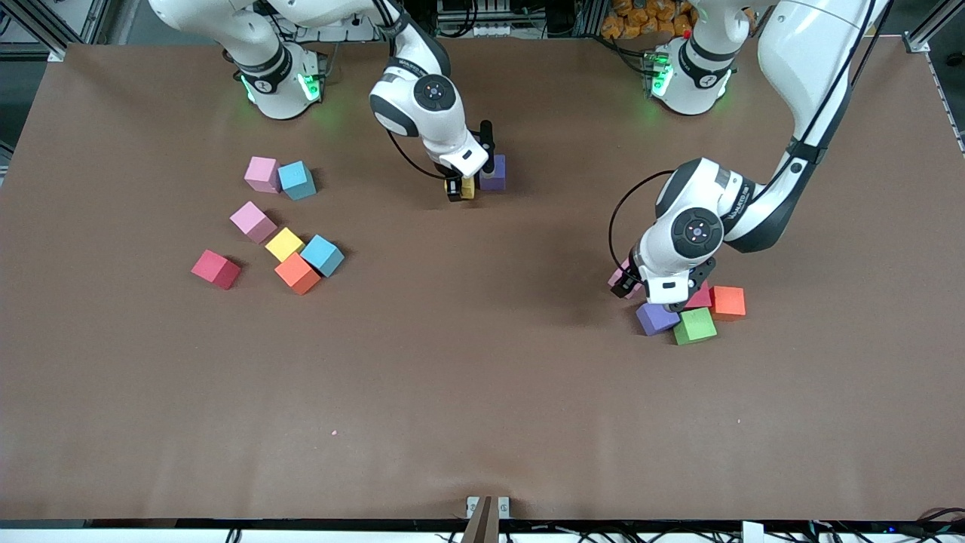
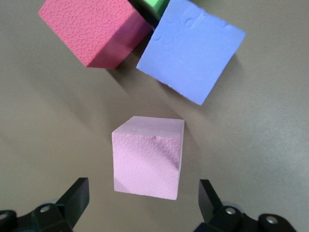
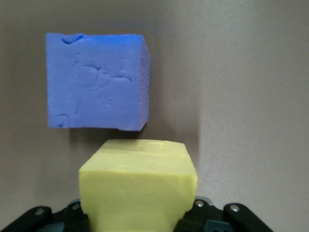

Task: Form number 2 with 11 blocks

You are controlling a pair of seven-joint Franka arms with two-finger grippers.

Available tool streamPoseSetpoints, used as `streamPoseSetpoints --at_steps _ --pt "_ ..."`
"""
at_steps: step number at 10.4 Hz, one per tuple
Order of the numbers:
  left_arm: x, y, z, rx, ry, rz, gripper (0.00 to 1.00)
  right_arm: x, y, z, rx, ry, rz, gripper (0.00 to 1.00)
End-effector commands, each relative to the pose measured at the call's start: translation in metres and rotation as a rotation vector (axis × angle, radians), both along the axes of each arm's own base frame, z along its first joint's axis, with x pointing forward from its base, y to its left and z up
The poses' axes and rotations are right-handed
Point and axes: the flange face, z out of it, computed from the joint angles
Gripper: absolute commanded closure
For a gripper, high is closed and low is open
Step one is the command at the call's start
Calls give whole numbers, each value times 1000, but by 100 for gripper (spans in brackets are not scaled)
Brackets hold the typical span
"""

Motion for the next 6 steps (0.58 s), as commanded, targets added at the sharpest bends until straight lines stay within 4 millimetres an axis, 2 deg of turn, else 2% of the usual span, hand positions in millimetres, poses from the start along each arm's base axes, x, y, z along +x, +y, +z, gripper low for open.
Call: streamPoseSetpoints --at_steps 1,6 --pt "-3 0 -2 -6 -35 -35 0 -6 1 -5 -7 3 7 46" --pt "-1 4 -20 -34 -36 -49 0 -20 8 -12 -12 13 24 47"
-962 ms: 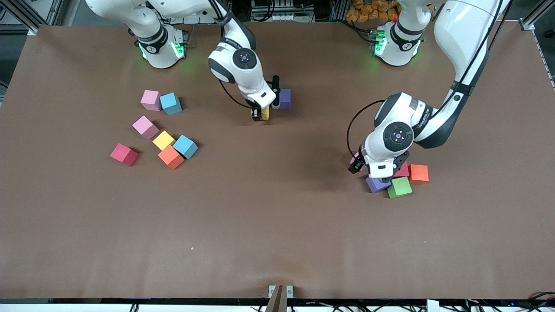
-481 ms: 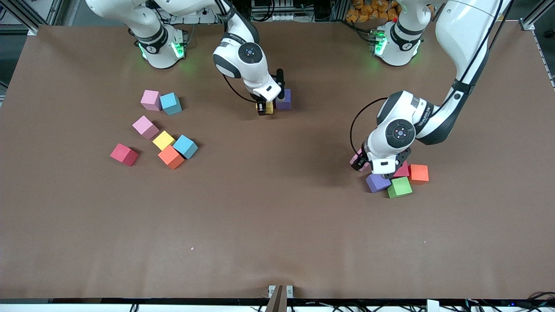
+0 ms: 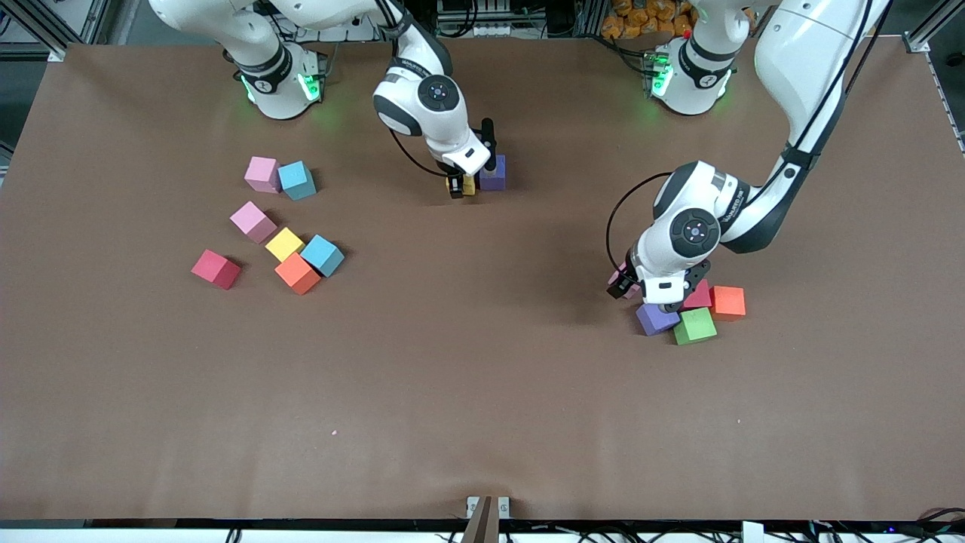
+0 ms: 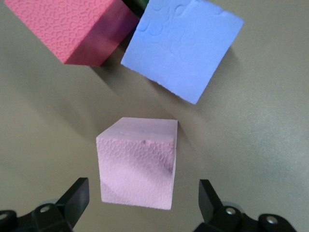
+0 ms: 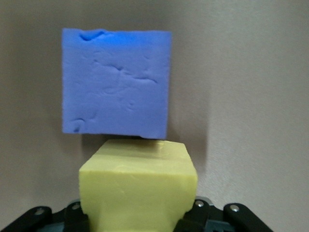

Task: Form number 2 with 11 blocks

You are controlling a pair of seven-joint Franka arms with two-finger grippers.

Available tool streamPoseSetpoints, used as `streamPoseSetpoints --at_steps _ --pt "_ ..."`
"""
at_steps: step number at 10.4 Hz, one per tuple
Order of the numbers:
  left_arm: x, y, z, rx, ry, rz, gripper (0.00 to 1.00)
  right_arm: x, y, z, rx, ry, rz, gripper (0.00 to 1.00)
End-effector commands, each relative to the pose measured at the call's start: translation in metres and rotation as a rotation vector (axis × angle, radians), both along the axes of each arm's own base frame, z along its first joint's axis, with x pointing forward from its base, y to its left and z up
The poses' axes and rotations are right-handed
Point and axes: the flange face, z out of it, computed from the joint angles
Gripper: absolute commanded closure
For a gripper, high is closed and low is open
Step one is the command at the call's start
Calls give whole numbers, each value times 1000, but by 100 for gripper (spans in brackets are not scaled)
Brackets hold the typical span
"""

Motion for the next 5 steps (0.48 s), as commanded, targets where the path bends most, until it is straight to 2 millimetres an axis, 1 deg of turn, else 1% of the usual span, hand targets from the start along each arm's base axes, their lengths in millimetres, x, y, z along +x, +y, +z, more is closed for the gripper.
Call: streamPoseSetpoints --at_steps 1,5 --pt "-1 5 -3 2 -13 -42 0 -8 4 -3 -4 -4 6 48" --pt "-2 8 -15 -3 9 -47 0 -13 6 -6 -5 -1 15 48"
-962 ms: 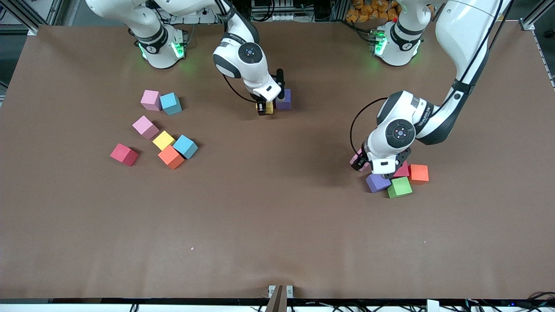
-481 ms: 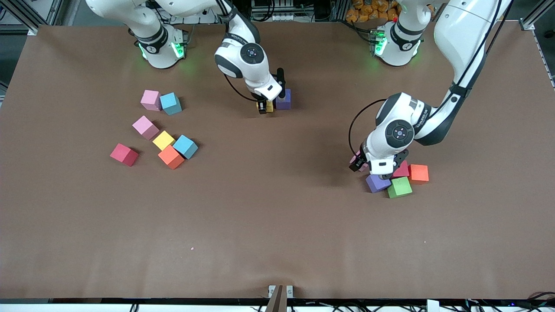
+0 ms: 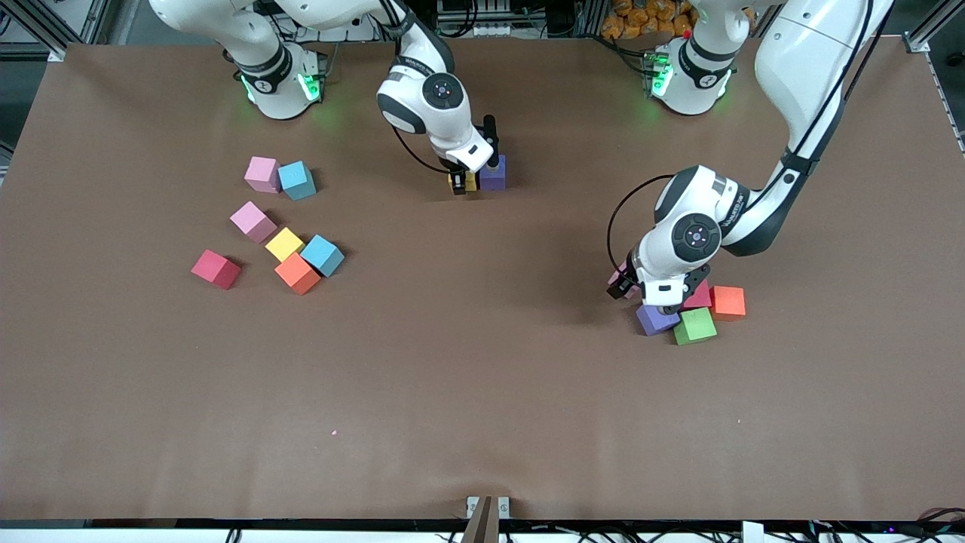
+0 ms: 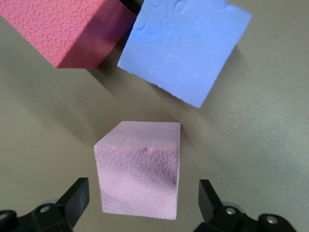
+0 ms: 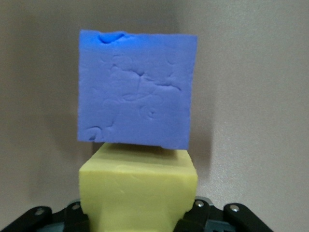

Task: Form number 2 with 11 blocks

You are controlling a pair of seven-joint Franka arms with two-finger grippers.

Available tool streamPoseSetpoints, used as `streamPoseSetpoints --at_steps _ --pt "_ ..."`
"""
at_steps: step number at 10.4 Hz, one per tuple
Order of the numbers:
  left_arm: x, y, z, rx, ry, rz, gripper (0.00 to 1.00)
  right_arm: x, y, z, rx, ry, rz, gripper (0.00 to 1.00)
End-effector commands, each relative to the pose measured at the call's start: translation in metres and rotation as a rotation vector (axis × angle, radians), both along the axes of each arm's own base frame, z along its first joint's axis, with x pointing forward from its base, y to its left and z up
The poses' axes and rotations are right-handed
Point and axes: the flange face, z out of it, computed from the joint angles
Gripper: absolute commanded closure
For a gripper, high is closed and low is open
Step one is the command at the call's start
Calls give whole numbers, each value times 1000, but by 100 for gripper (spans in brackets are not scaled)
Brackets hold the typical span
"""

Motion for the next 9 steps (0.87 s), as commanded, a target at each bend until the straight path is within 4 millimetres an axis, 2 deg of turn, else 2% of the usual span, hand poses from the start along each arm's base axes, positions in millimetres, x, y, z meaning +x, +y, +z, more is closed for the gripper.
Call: streamPoseSetpoints --at_steps 1,4,7,8,9 --pt "-1 4 -6 4 -6 -21 0 -6 4 0 3 -10 2 48" --pt "0 8 -17 10 -13 -45 0 -7 4 -2 5 -8 3 48" --pt "1 8 -18 12 -16 -51 0 -8 7 -4 21 -12 6 48" --pt "2 8 -17 12 -20 -52 5 -8 8 -7 27 -11 5 48" --pt "2 8 -15 12 -22 -51 16 -8 8 -9 33 -11 4 48"
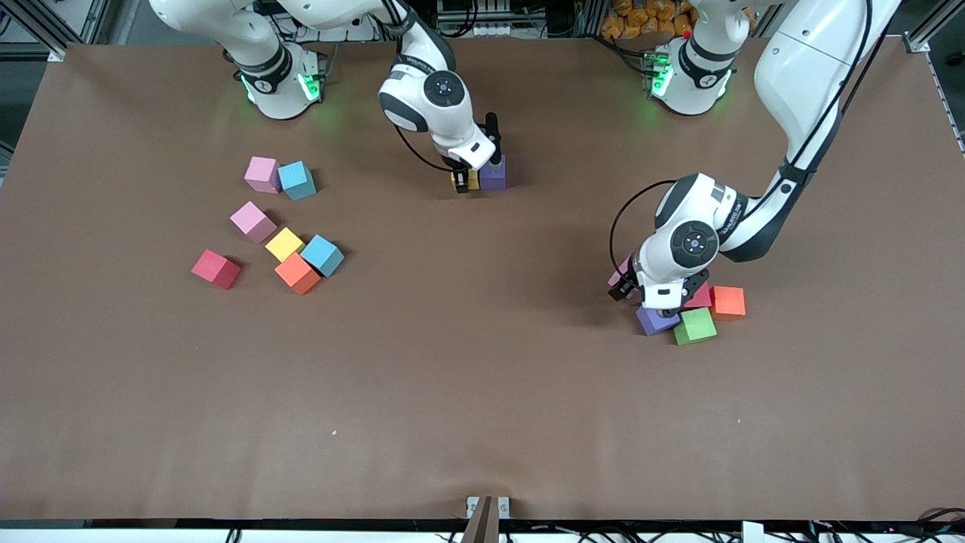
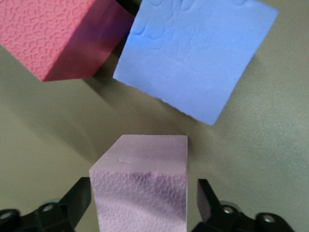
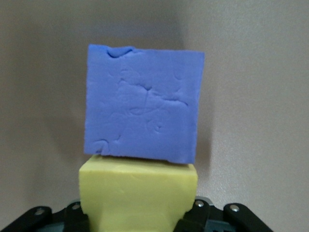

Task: Form number 2 with 11 blocks

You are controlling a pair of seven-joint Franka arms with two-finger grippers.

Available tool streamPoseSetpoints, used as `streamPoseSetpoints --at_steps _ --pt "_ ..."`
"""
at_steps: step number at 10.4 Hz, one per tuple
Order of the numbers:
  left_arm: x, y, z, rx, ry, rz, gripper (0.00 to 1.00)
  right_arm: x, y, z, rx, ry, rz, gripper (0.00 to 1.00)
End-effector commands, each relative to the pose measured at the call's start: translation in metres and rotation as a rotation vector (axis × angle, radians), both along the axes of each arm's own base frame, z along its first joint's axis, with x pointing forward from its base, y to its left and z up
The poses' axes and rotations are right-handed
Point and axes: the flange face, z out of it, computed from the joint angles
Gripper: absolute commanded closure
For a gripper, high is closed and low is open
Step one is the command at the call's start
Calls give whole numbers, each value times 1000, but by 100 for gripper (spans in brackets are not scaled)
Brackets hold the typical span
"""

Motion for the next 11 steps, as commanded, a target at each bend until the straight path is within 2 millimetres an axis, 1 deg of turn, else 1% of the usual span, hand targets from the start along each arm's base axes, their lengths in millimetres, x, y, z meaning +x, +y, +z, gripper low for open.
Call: streamPoseSetpoints --at_steps 1,3,4,5,6,7,9,11 --pt "2 2 5 7 -24 -20 31 -6 4 -9 9 -3 0 48" --pt "2 2 5 7 -24 -19 62 -11 6 -10 9 -2 9 48" --pt "2 1 8 10 -27 -9 69 -11 6 -10 8 -1 9 44" --pt "2 -1 17 11 -33 1 74 -11 6 -11 7 0 9 34" --pt "5 -2 26 8 -46 7 74 -11 6 -11 8 -2 12 26" --pt "7 -3 34 14 -52 27 74 -11 6 -10 8 -2 10 22" --pt "6 -25 47 2 -71 71 74 -11 7 -9 9 -3 9 14" --pt "5 -40 56 -7 -75 99 75 -10 6 -7 4 -3 2 14"
